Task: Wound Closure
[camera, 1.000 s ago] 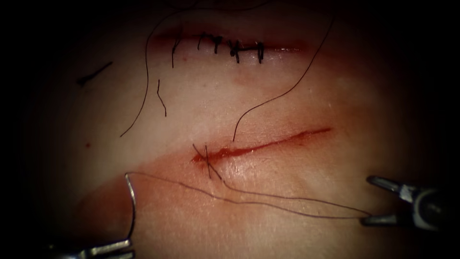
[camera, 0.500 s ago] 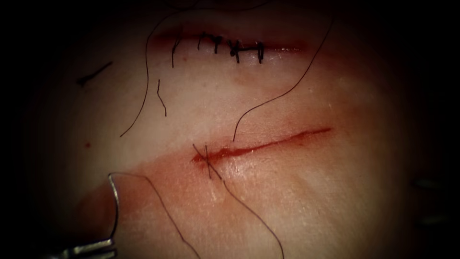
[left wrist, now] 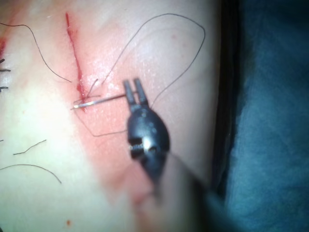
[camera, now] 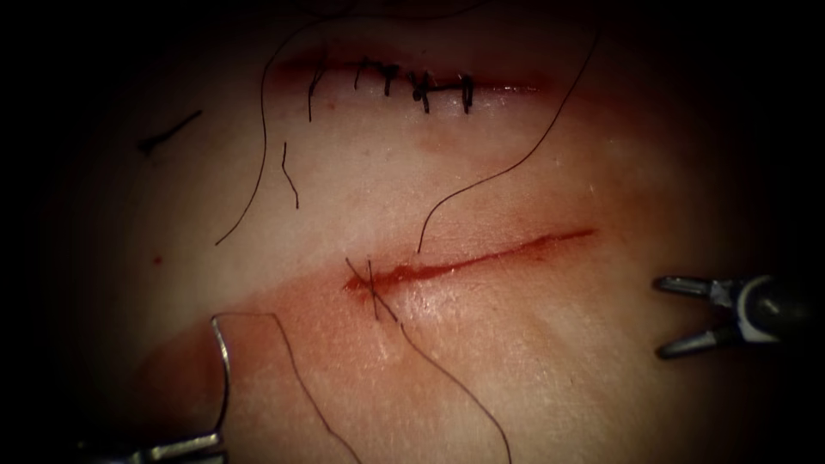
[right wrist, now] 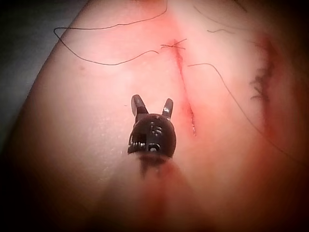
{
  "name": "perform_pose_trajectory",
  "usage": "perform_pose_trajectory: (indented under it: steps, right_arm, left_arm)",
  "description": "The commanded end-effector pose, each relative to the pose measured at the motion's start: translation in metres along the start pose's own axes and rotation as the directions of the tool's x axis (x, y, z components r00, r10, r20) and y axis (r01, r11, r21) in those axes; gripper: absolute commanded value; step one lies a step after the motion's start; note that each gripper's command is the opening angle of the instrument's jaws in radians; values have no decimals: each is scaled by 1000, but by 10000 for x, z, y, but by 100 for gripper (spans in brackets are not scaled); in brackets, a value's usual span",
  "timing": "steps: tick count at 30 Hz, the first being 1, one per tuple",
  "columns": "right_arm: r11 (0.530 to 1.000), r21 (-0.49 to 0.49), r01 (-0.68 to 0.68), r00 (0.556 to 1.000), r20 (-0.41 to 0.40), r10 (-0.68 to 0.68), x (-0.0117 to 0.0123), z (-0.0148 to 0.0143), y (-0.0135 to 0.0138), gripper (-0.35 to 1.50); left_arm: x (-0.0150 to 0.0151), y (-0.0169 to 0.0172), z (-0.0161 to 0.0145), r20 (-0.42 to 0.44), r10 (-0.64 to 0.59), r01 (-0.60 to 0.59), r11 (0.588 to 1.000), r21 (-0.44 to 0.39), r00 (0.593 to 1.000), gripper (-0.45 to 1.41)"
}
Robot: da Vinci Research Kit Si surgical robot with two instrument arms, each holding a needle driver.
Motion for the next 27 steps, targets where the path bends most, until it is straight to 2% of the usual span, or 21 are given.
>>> perform_pose_trajectory:
  steps: [1, 5, 10, 16, 21, 27]
  right_arm:
    - [999, -11, 36, 999, -6, -36, 6, 37, -4, 105]
    - [988, -76, 134, 991, -9, -135, -1, 90, -12, 88]
    - [983, -87, 164, 986, 6, -164, -30, 139, -23, 88]
    - [976, -76, 203, 979, 0, -204, -65, 189, -50, 88]
    - [971, -77, 224, 974, -16, -226, -72, 223, -69, 86]
    - [967, -73, 246, 968, -35, -249, -68, 254, -76, 84]
  left_arm:
    - [-6, 5, 6, -1, -3, 3, 1000, -2, 1000, -45]
    - [-6, 5, 6, -1, -3, 3, 1000, -2, 1000, -45]
    - [-5, 6, 6, -1, -3, 3, 1000, -1, 1000, -45]
    - [-6, 7, 8, -2, -2, 2, 1000, -2, 1000, -45]
    - [-6, 8, 10, -3, -1, 1, 1000, -3, 1000, -45]
    - [-7, 10, 10, -4, 1, -1, 1000, -5, 1000, -45]
